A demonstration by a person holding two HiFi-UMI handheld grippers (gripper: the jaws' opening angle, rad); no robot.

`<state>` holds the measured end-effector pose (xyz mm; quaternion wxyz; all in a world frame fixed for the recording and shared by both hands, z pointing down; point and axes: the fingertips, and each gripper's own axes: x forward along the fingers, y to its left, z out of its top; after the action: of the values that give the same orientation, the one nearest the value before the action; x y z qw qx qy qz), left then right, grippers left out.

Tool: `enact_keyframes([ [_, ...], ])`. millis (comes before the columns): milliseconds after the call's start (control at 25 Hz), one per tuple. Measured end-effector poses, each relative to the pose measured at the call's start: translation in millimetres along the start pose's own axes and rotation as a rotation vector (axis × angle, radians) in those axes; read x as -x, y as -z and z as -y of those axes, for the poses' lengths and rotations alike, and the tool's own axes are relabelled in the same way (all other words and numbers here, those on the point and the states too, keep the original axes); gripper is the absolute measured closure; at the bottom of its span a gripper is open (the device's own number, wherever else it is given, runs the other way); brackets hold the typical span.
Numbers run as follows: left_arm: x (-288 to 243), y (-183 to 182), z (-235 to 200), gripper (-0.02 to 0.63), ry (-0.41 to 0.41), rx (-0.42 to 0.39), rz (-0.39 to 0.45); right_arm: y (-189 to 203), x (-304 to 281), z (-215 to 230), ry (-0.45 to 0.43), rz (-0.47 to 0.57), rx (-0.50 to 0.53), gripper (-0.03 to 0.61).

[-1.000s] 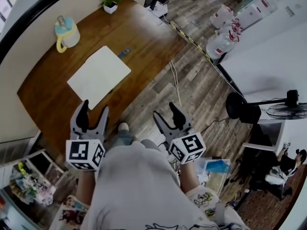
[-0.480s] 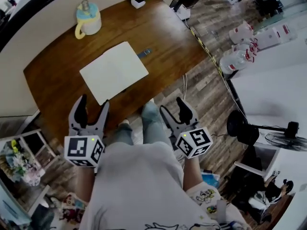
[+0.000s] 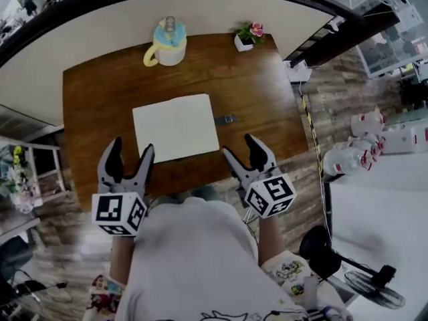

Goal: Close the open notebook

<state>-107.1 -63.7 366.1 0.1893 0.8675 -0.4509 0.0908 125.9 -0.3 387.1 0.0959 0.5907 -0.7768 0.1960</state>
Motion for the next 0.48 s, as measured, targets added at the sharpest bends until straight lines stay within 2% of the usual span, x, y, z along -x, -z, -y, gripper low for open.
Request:
enact_keyframes([
  [200,-4.9,-4.8,3.7,0.301,-0.152,0.035,0.032,-19.7,-40.0,14.2,-0.167,-0.035,0.067,0.318],
  [480,5.3,3.8,3.1,0.301,-0.298,0.075,0.047,-18.6,-63.0,11.8,-0.312,-0.072,0.112,0.318],
])
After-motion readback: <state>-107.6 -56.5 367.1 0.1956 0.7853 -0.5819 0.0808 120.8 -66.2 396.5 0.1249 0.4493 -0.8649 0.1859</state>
